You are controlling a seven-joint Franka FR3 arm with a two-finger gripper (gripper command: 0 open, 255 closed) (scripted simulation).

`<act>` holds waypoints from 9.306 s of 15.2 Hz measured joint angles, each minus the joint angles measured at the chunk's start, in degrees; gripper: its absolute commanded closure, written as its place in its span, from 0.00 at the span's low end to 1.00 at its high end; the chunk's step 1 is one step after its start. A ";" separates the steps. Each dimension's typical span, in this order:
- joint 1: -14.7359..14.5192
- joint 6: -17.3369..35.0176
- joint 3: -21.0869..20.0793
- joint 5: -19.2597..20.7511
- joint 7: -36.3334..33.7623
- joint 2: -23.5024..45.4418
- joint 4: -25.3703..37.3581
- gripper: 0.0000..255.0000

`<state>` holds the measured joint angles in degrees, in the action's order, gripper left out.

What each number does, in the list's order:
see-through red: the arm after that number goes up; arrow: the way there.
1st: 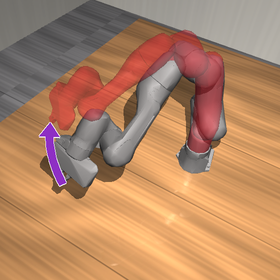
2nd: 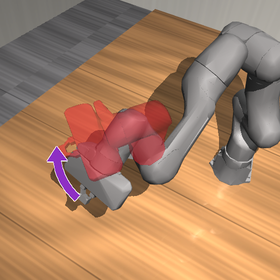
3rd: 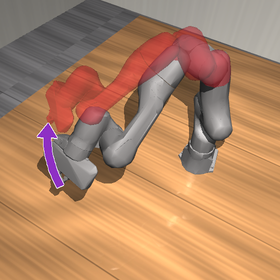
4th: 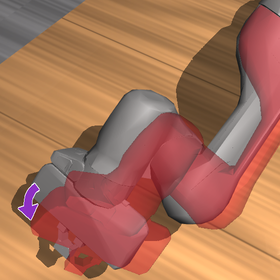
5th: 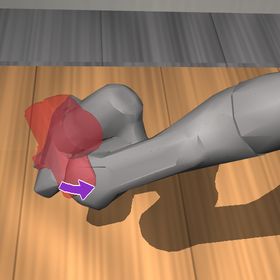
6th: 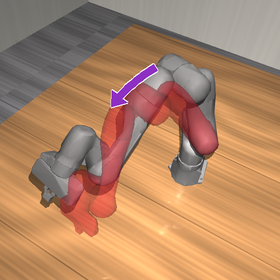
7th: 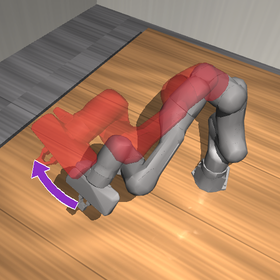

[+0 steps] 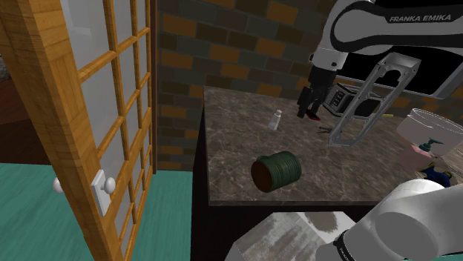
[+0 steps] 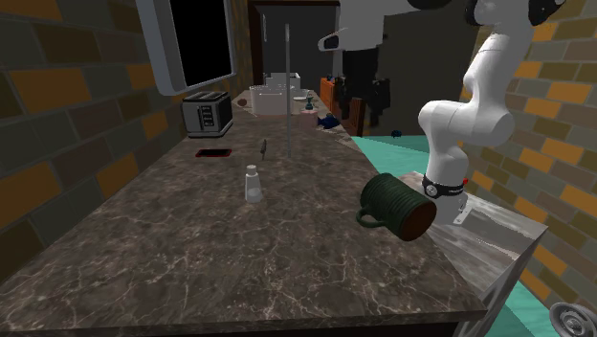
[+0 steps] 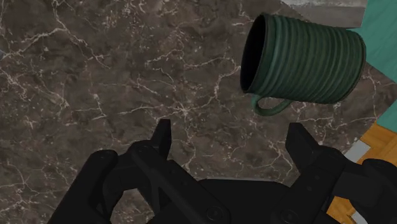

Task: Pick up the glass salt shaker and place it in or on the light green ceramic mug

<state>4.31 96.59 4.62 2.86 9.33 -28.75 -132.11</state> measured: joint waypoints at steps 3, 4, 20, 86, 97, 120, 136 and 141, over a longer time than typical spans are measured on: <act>0.76 3.06 2.09 0.22 2.18 5.93 2.83 0.00; 1.02 3.91 2.82 0.20 3.02 8.19 4.25 0.00; 6.39 9.25 9.71 -7.18 15.35 42.67 31.79 0.00; 9.39 -13.15 10.32 -9.07 16.26 49.52 60.52 1.00; 2.20 -7.27 6.81 -4.45 6.45 24.68 30.83 1.00; -4.77 -7.53 -7.00 -9.21 -13.60 -6.53 1.11 1.00; -4.82 4.16 -7.38 -9.61 -12.57 -6.80 -10.57 1.00; -4.84 4.60 -7.42 -9.66 -12.56 -6.84 -10.74 1.00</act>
<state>-0.53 101.19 -2.79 -6.81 -3.23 -35.59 -142.85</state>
